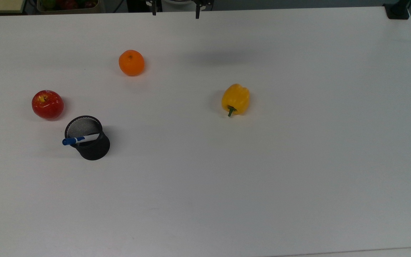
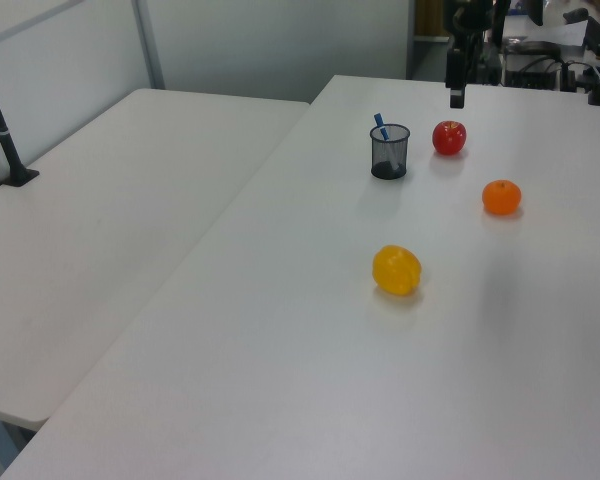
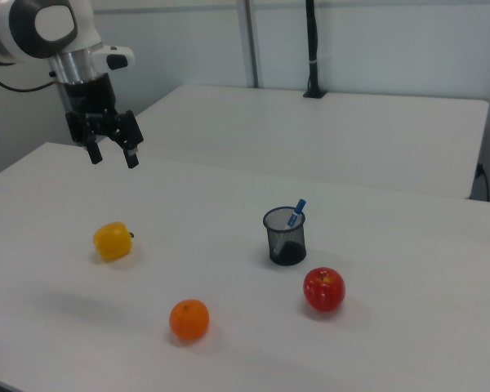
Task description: Take marker pen
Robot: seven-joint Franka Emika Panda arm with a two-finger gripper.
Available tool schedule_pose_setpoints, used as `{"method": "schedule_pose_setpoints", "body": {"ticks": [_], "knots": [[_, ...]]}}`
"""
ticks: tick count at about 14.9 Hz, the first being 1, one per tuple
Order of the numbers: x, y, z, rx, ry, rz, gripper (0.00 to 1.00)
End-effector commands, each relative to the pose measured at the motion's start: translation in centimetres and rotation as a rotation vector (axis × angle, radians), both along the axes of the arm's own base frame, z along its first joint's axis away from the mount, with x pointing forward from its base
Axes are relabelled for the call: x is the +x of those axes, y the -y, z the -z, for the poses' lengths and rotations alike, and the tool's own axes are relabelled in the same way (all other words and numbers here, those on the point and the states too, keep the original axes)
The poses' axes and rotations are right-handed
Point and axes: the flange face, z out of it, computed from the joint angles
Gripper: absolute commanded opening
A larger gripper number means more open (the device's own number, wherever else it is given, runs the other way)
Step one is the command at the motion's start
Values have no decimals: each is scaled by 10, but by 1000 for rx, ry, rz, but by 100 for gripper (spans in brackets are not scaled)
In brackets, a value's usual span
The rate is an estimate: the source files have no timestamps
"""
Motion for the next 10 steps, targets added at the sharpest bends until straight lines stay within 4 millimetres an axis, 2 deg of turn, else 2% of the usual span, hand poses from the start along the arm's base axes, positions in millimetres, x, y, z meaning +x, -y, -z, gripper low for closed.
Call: {"method": "schedule_pose_setpoints", "body": {"ticks": [1,10], "knots": [[-6,5,-2,2,0,7,100],[-1,12,-3,4,-1,-25,100]]}}
